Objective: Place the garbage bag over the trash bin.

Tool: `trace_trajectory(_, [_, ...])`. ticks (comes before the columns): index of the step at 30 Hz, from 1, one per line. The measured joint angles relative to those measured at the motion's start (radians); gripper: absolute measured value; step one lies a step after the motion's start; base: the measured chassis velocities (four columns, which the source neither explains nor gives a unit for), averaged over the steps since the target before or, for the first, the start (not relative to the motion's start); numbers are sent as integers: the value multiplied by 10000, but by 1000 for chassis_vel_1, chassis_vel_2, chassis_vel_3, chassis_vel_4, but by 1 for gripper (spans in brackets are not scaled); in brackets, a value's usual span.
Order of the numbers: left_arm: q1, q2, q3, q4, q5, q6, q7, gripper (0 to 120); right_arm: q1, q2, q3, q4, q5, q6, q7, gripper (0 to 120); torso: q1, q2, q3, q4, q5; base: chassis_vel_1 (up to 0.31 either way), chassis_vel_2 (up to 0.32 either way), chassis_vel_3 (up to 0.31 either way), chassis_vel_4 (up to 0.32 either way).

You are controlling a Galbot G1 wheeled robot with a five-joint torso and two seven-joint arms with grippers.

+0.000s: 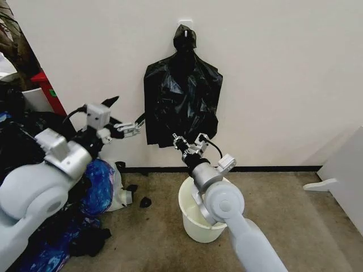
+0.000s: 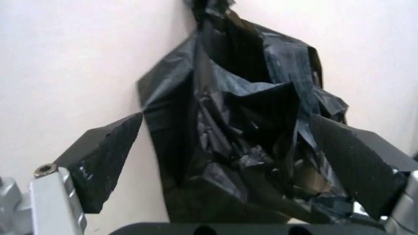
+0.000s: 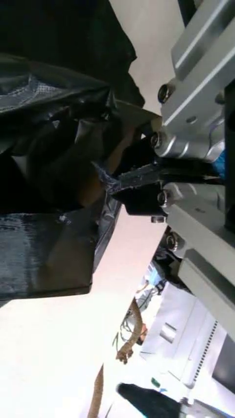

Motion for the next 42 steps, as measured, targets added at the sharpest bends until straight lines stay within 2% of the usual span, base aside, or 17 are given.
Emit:
trace_trajectory(3, [-1199, 15, 977, 332, -138, 279, 14, 100, 0, -30, 35, 41, 0, 0, 0, 0, 0, 0, -1, -3, 1, 0, 0, 0, 0])
trace_trajectory(5, [-2126, -3, 1958, 602, -210, 483, 44, 100, -8, -31, 53, 80, -5, 0, -1, 0, 0, 0, 0, -4, 1, 0, 0, 0, 0])
trace_trajectory(7, [-2722, -48, 2735, 782, -248, 605, 50, 100, -23, -10, 66, 110, -10, 0, 0, 0, -1, 0, 0, -3, 2, 0, 0, 0, 0])
trace_trajectory(8, [-2722, -48, 2735, 782, -248, 605, 50, 100, -23, -10, 66, 110, -10, 0, 0, 0, -1, 0, 0, -3, 2, 0, 0, 0, 0])
trace_trajectory(11, [-3798, -302, 4016, 1112, -259, 828, 31, 100, -55, 64, 118, 154, -30, -1, -6, 0, -1, 0, 0, -3, 3, 0, 0, 0, 0])
trace_trajectory(16, [-4723, -674, 4833, 1348, -259, 1252, -118, 100, -62, 101, 204, 195, -45, -3, -23, 0, -1, 0, 0, -3, 0, 0, 0, 0, 0])
trace_trajectory(22, [-6467, -1228, 6241, 1989, -194, 2078, -477, 100, -256, 55, 459, 336, -28, -17, -86, 0, -1, 0, -1, 0, 3, 0, 0, 0, 0])
trace_trajectory(25, [-6883, -1507, 6760, 2201, -192, 2301, -736, 98, -347, -3, 597, 398, -22, -21, -107, 0, -1, 0, -1, -2, 1, 0, 0, 0, 0])
trace_trajectory(26, [-7256, -1850, 7321, 2438, -184, 2498, -1046, 95, -424, -58, 757, 474, -2, -26, -121, 0, -1, 0, -1, -7, 2, 0, 0, 0, 0])
trace_trajectory(29, [-7561, -2273, 7797, 2637, -256, 2881, -1786, 80, -483, -107, 911, 528, 34, -38, -132, 0, -1, 0, 0, -2, 1, 0, 0, 0, 0])
trace_trajectory(30, [-7561, -2273, 7797, 2637, -256, 2881, -1786, 80, -483, -107, 911, 528, 34, -38, -132, 0, -1, 0, 0, -2, 1, 0, 0, 0, 0])
trace_trajectory(34, [-7675, -2471, 7941, 2686, -366, 3206, -2273, 67, -546, -140, 1010, 554, 40, -48, -164, 0, -1, 0, -1, -3, 2, 0, 0, 0, 0])
trace_trajectory(36, [-7727, -2555, 7983, 2741, -395, 3314, -2484, 55, -594, -158, 1087, 574, 42, -60, -194, 0, -1, 1, -1, -2, 1, 0, 0, 0, 0])
trace_trajectory(39, [-7747, -2601, 7984, 2776, -405, 3318, -2539, 50, -609, -163, 1120, 574, 42, -67, -203, 0, -1, 1, -1, -2, 1, 0, 0, 0, 0])
trace_trajectory(42, [-7751, -2659, 7964, 2783, -461, 3308, -2657, 35, -621, -163, 1130, 575, 38, -71, -209, 0, -1, 1, -1, -3, 1, 0, 0, 0, 0])
